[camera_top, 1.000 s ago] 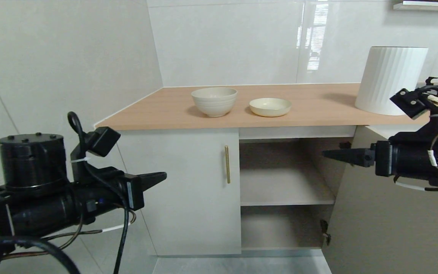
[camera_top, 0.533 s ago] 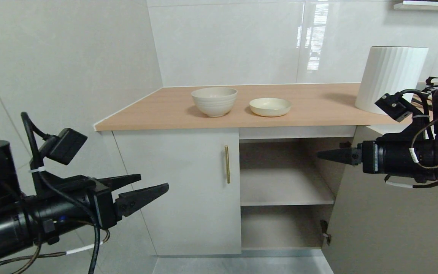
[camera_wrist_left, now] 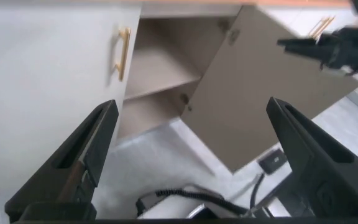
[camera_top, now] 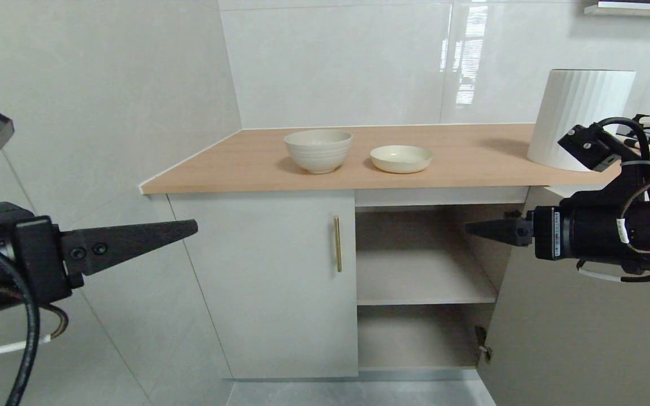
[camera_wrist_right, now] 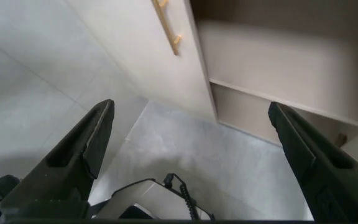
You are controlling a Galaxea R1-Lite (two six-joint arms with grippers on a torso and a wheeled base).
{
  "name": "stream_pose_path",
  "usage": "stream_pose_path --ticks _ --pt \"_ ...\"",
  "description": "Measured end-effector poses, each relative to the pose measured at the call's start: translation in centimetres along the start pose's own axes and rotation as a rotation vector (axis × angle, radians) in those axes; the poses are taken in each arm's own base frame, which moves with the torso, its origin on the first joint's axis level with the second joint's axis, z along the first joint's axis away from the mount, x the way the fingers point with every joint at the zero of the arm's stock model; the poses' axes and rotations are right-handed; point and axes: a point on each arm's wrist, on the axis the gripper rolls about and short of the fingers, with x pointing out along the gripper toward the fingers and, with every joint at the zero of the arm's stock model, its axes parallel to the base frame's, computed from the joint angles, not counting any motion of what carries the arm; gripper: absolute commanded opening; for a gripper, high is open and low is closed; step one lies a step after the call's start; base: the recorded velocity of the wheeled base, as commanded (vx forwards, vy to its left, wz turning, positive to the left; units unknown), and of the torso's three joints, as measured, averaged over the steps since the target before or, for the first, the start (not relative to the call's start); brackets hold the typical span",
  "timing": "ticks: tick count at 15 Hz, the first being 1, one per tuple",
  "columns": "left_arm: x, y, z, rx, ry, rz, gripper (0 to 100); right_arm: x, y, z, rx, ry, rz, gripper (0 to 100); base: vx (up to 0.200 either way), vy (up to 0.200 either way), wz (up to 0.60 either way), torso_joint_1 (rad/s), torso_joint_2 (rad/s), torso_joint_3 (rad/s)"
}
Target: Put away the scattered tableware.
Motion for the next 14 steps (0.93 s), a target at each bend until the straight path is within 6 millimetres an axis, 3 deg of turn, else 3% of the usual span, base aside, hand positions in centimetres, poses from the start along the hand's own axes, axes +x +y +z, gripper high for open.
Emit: stream_pose_path --ticks 1,13,14 --pt "-0.2 -0.15 0.19 0.005 -0.01 -0.003 100 -0.1 0.07 0.07 -0.001 -0.004 0.001 100 0.0 0.0 0.0 0.0 0.0 0.0" --pt "-0.36 -0.27 0.37 0.01 -0.019 -0.004 100 -0.42 0.29 0.07 -0.005 -0.01 0.01 100 0.2 0.0 0.0 0.002 0.0 0.001" --pt "-0.37 -0.27 0.37 0.011 -0.019 -0.004 100 -0.43 0.31 0.03 -0.006 -0.008 0.014 100 0.0 0.0 0.0 0.0 0.0 0.0"
